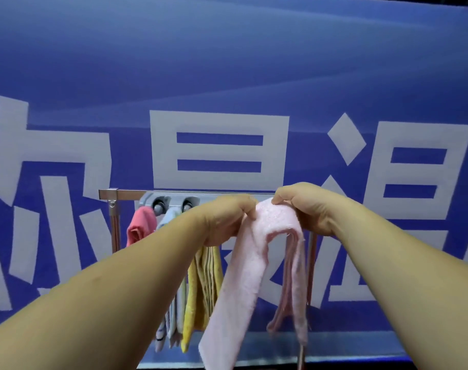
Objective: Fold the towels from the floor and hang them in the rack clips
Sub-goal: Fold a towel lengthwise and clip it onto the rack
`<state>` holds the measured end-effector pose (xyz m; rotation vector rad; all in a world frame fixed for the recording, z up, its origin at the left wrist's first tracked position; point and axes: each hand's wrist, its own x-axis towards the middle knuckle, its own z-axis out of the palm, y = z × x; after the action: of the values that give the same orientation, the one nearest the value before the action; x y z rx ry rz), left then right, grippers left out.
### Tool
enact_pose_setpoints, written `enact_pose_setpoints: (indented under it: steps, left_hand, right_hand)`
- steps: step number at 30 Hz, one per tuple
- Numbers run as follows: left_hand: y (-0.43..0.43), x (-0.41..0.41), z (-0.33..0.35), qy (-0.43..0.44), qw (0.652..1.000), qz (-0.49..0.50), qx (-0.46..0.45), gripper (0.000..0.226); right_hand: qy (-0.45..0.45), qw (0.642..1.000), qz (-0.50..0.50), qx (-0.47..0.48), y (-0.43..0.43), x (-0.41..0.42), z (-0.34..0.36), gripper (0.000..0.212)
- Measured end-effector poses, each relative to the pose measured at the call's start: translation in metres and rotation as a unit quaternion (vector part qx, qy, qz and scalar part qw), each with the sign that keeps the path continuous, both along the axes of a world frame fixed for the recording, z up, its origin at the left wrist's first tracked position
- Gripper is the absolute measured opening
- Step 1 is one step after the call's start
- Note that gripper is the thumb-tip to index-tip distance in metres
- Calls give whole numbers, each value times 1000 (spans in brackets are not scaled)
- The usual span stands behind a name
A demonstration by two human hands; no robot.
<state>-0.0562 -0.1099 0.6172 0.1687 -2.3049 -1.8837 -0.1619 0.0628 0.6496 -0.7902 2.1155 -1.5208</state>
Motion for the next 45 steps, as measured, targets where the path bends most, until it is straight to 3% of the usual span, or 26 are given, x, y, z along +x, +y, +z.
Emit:
enact_pose_setpoints:
  steps: [7,16,22,26,29,31,34,37,41,45]
  left_hand:
    - [-18,-34,33,-14,976,97,-192,9]
    - [-65,-54,14,-67,891,191,-406,36]
    - [-74,-66,0,-103,827,186,-520,40]
    - [-72,-66,-4,-40,805,242,-540,39]
    - [-70,-55,-5,-4,803,228,-550,17]
    - [-68,-45,-8,-4,822,186,-538,26]
    - [-66,-34,-12,-3,824,162,-543,37]
    - [-62,-33,-13,-31,810,156,-565,42]
    - [-52,-30,-9,-94,780,155,-599,47]
    - [-46,-17,-10,-87,775,168,-603,49]
  right_hand:
    - [104,993,-28,-37,-38,-29,13,15]
    - [233,969,-29,77,-85,-43,-26,13]
    - [441,868,-70,219,-103,-49,-45,13]
    - [552,798,-82,229,-108,-51,-59,10]
    - [564,794,-66,215,-111,-46,-68,20]
    - [565,794,-61,214,-111,-40,-71,27]
    - [553,801,-62,219,-108,-31,-71,29]
    - [507,827,-34,240,-106,-19,-70,25]
    - [488,824,6,288,-96,-5,-63,17]
    - [490,824,-25,284,-78,4,-55,32]
